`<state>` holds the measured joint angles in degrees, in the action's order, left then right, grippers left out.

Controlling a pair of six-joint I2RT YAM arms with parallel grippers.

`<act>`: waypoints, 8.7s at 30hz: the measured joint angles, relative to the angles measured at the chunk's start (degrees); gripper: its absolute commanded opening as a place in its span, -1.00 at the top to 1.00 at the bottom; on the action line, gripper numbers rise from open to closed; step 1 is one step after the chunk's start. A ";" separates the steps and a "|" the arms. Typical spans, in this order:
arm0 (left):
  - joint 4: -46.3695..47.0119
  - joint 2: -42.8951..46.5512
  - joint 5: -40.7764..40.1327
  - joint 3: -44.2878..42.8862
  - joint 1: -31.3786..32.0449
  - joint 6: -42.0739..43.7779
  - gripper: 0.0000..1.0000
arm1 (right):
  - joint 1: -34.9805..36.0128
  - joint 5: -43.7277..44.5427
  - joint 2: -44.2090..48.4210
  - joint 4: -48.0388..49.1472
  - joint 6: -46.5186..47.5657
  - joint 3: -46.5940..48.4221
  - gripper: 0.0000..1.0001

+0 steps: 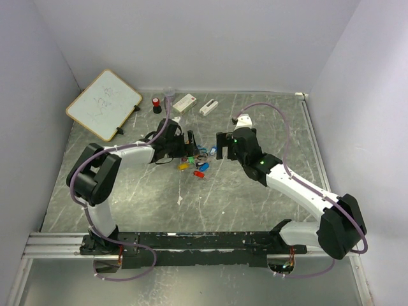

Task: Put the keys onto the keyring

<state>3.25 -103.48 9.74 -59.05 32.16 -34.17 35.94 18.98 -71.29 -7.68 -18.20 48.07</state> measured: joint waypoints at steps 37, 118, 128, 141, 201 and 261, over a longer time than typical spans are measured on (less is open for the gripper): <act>-3.06 -0.57 -4.48 -0.26 -1.11 4.20 -0.97 | -0.66 0.11 0.02 -0.37 -0.02 -0.94 -1.00; -0.98 -4.26 -1.03 -2.64 -6.82 1.42 -0.96 | -2.27 -0.07 -0.66 -0.37 0.33 -1.62 -1.00; -2.69 -2.49 -6.32 -1.14 -6.73 3.28 -0.78 | -2.45 -0.13 -0.66 -0.35 0.28 -1.62 -1.00; -5.92 -1.84 -18.21 -0.79 -1.44 7.04 -0.50 | -2.51 -0.13 -0.66 -0.35 0.31 -1.62 -1.00; -6.47 -6.78 -32.37 -4.96 3.37 10.80 0.00 | -2.89 -0.35 -0.42 -0.35 0.22 -2.58 -1.00; -16.79 3.85 -26.16 -4.24 3.58 11.89 0.87 | 2.91 -18.75 -15.87 0.92 5.33 -1.25 0.25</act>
<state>-13.54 -99.63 -16.43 -63.29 35.75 -22.28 38.85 0.23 -87.15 -6.76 -12.86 46.83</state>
